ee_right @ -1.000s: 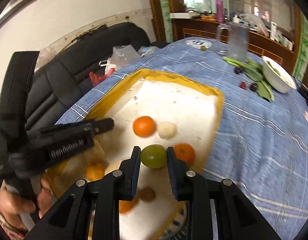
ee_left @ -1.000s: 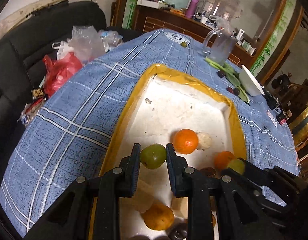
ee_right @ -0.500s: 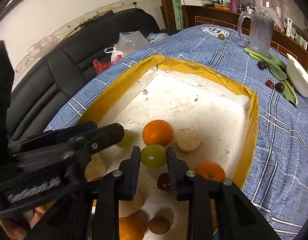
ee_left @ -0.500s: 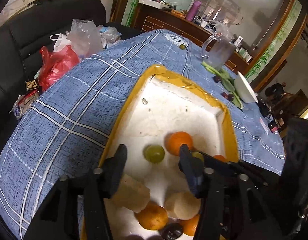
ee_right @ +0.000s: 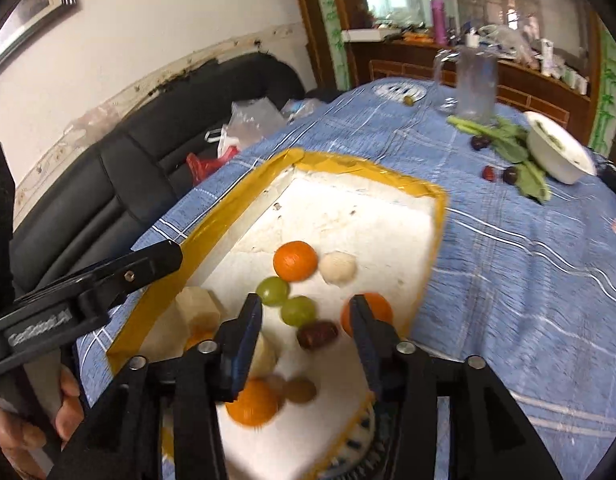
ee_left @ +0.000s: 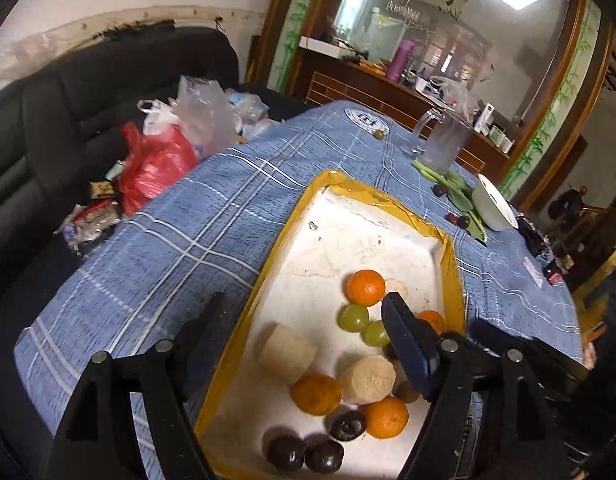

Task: Organize fruits

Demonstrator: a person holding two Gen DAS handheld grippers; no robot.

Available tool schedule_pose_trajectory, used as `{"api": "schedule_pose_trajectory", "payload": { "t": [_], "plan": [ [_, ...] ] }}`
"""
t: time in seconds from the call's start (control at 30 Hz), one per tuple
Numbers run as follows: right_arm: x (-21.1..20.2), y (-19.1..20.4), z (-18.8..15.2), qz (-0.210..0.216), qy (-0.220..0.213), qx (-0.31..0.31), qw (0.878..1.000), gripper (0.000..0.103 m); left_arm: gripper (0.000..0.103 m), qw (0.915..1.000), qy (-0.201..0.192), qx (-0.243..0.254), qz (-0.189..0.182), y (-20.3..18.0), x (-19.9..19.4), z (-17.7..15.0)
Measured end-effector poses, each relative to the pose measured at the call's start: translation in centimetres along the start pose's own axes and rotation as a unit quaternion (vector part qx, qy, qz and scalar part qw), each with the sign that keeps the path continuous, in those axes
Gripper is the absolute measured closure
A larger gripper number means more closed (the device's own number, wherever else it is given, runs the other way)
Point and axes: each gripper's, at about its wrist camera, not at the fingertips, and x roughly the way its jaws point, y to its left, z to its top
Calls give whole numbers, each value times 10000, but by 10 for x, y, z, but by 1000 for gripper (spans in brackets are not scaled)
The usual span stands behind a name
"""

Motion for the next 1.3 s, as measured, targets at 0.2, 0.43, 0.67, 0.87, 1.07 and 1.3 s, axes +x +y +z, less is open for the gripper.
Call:
{"api": "schedule_pose_trajectory", "payload": {
  "t": [0.2, 0.43, 0.67, 0.87, 1.07, 1.3],
  "plan": [
    [-44, -11, -30, -570, -414, 190, 9973, 44, 12, 9926, -563, 623, 878, -33, -26, -23],
    [-69, -33, -62, -1036, -535, 523, 9918, 38, 5, 9822, -800, 1256, 1145, -74, -40, -48],
    [-81, -59, -82, -1003, -476, 983, 9889, 38, 5, 9816, -673, 1416, 1094, -97, -46, -61],
    [-89, -65, -91, -1056, -543, 1083, 9870, 36, 5, 9826, -640, 1399, 1037, -105, -51, -69],
    [-94, -65, -97, -1134, -583, 1080, 9859, 33, 5, 9806, -665, 1523, 1038, -116, -57, -76],
    [-98, -63, -104, -1400, -577, 1039, 9830, 30, 5, 9809, -651, 1573, 942, -122, -58, -83]
  ]
}}
